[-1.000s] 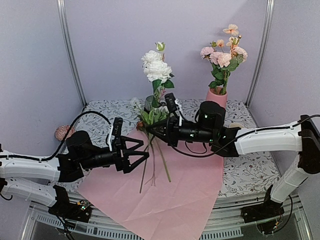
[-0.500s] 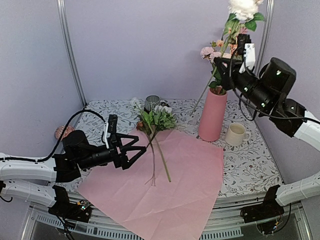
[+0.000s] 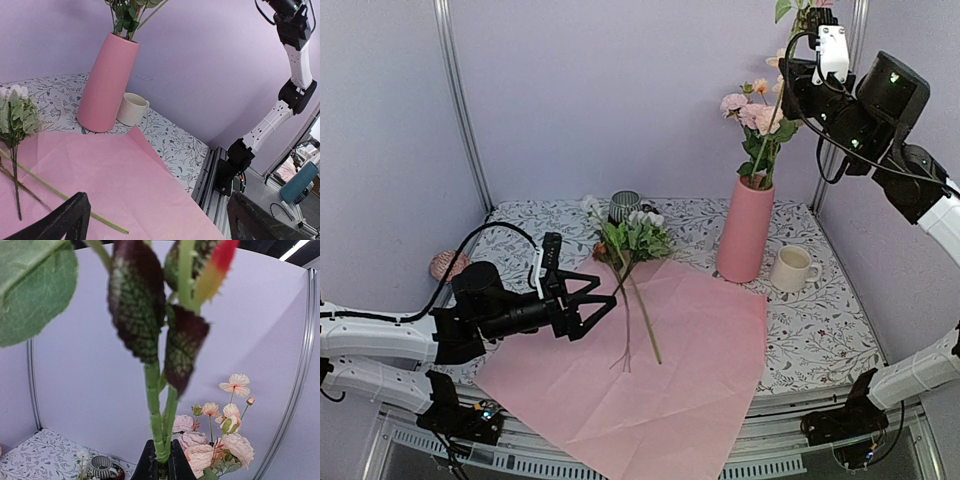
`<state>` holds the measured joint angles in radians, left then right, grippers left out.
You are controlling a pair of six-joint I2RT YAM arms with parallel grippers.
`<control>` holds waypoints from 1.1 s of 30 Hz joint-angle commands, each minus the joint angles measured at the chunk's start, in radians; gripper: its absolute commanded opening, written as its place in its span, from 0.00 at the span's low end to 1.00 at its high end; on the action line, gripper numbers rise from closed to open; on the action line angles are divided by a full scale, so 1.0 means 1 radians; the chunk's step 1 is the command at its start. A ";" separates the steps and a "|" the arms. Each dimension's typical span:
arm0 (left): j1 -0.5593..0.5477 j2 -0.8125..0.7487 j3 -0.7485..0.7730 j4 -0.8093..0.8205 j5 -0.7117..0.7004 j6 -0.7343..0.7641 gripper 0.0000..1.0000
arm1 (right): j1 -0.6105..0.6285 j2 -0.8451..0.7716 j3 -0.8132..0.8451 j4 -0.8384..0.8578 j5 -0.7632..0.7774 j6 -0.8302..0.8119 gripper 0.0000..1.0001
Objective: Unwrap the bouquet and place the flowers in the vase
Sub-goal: Place the fake flower in the vase.
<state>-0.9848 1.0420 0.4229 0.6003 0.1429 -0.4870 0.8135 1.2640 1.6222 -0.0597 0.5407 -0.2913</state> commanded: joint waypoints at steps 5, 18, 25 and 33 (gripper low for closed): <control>-0.005 -0.007 0.009 -0.002 -0.009 -0.005 0.98 | -0.094 0.049 0.005 -0.025 -0.036 0.017 0.02; -0.005 -0.007 0.008 -0.016 -0.024 0.007 0.97 | -0.197 0.115 -0.055 0.007 -0.164 0.101 0.02; -0.004 0.000 0.010 -0.019 -0.030 0.013 0.97 | -0.239 0.179 -0.077 -0.036 -0.243 0.204 0.02; -0.003 0.002 0.016 -0.035 -0.032 0.017 0.97 | -0.283 0.251 -0.151 -0.039 -0.240 0.284 0.02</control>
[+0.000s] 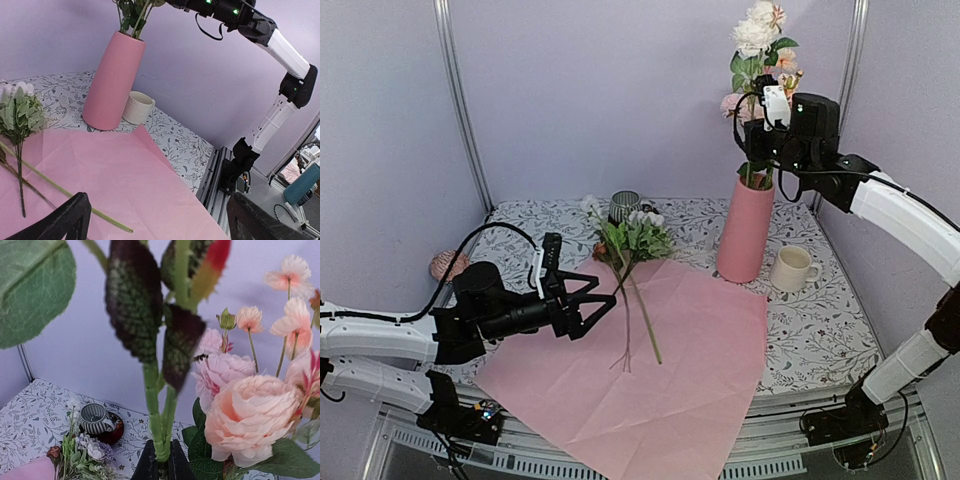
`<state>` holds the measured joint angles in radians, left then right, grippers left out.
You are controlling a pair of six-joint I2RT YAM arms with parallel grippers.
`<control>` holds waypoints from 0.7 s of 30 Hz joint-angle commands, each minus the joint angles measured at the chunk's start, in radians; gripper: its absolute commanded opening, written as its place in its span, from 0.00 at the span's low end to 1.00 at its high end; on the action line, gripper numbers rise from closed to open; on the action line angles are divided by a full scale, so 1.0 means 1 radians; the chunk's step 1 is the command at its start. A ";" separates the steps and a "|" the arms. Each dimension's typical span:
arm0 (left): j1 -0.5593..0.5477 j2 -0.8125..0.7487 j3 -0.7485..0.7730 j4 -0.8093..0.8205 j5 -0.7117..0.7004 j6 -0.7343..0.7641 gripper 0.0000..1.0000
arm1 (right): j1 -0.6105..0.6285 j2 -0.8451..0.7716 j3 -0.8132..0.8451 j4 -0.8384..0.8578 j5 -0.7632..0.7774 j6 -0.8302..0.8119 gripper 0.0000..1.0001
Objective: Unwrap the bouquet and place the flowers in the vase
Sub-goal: Place the fake flower in the vase.
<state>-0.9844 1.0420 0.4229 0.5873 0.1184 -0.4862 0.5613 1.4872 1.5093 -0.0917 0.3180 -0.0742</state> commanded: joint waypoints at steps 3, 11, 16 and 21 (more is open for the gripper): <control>-0.004 -0.002 0.016 -0.023 -0.011 0.017 0.97 | -0.053 0.040 -0.070 0.004 -0.020 0.111 0.03; -0.004 -0.005 0.016 -0.029 -0.013 0.019 0.97 | -0.078 0.072 -0.113 -0.003 -0.013 0.144 0.13; -0.005 -0.005 0.014 -0.031 -0.014 0.015 0.97 | -0.078 0.051 -0.124 -0.033 -0.024 0.154 0.33; -0.004 -0.002 0.014 -0.030 -0.018 0.015 0.97 | -0.078 -0.007 -0.132 -0.076 -0.075 0.160 0.50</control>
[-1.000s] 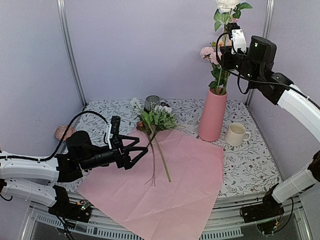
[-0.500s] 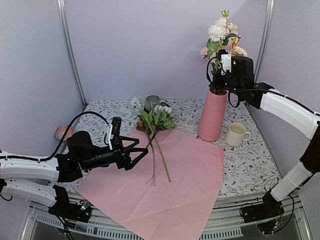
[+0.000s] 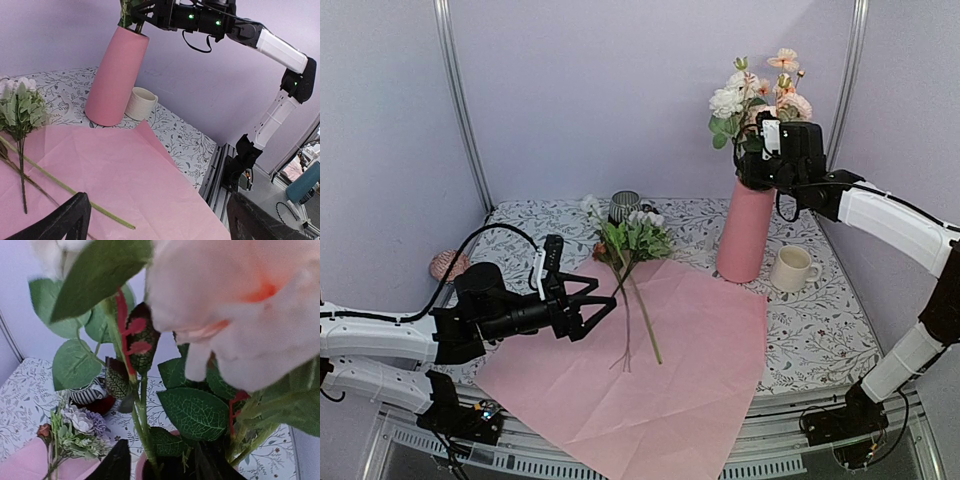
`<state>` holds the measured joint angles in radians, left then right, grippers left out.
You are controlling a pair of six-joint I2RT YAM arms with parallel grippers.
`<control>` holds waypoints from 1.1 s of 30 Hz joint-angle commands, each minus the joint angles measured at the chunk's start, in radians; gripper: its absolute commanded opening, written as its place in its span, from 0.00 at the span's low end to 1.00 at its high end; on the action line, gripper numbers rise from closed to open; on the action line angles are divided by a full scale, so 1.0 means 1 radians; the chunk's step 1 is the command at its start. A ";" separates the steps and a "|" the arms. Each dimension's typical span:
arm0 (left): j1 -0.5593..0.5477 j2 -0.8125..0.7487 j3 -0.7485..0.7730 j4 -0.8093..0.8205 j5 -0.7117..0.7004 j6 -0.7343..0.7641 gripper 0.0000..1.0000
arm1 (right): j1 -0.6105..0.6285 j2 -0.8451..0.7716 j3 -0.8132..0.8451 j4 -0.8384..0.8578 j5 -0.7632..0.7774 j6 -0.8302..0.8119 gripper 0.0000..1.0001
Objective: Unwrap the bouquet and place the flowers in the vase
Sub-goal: Place the fake flower in the vase.
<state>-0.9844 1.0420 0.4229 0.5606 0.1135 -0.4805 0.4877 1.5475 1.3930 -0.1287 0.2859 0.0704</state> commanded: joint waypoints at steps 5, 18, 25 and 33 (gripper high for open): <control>-0.004 0.011 0.017 0.007 -0.009 0.007 0.97 | -0.003 -0.130 -0.016 -0.107 -0.104 0.029 0.63; 0.015 0.058 0.061 -0.119 -0.155 -0.064 0.86 | 0.039 -0.296 -0.141 -0.131 -0.618 0.011 0.70; 0.124 0.202 0.113 -0.213 -0.104 -0.184 0.60 | 0.156 -0.244 -0.244 0.013 -0.692 -0.007 0.70; 0.151 0.325 0.196 -0.333 -0.141 -0.171 0.60 | 0.186 -0.149 -0.364 0.223 -0.689 -0.004 0.69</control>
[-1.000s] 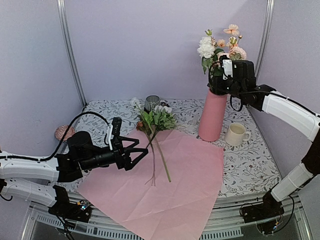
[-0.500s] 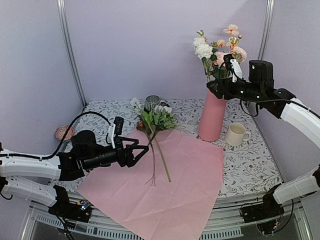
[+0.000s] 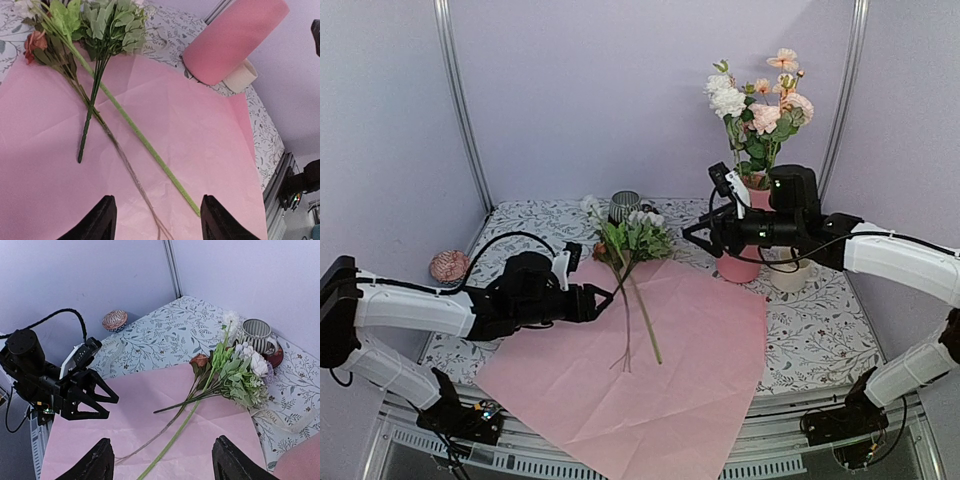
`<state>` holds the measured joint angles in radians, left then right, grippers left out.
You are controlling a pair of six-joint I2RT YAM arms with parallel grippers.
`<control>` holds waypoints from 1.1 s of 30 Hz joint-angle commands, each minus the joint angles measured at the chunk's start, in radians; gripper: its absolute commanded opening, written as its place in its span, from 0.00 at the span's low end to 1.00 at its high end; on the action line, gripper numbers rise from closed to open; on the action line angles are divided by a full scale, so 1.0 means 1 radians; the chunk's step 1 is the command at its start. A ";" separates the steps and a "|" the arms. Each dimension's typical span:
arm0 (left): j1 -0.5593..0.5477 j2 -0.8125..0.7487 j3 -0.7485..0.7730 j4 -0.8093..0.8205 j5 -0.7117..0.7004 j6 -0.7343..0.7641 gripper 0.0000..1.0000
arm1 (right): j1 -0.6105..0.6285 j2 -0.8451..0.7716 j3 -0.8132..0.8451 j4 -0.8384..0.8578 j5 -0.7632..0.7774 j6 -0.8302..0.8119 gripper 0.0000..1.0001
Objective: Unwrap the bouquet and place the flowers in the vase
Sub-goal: Place the fake flower in the vase, then adjust the fake flower with the flattened wrapping paper.
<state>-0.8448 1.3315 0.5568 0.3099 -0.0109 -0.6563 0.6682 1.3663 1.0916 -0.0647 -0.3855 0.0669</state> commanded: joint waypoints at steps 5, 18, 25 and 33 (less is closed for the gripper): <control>0.013 0.090 0.110 -0.122 -0.002 0.020 0.60 | 0.005 0.085 -0.162 0.306 0.029 0.021 0.70; 0.016 0.201 0.217 -0.209 -0.034 0.070 0.60 | 0.007 0.168 -0.442 0.698 0.144 0.089 0.70; 0.043 0.262 0.253 -0.226 -0.006 0.074 0.63 | 0.007 0.207 -0.440 0.726 0.141 0.090 0.70; 0.051 0.365 0.359 -0.298 0.011 0.059 0.59 | 0.007 0.224 -0.432 0.725 0.144 0.090 0.70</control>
<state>-0.8032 1.6600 0.8600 0.0662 -0.0006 -0.5949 0.6689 1.5772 0.6533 0.6224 -0.2554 0.1467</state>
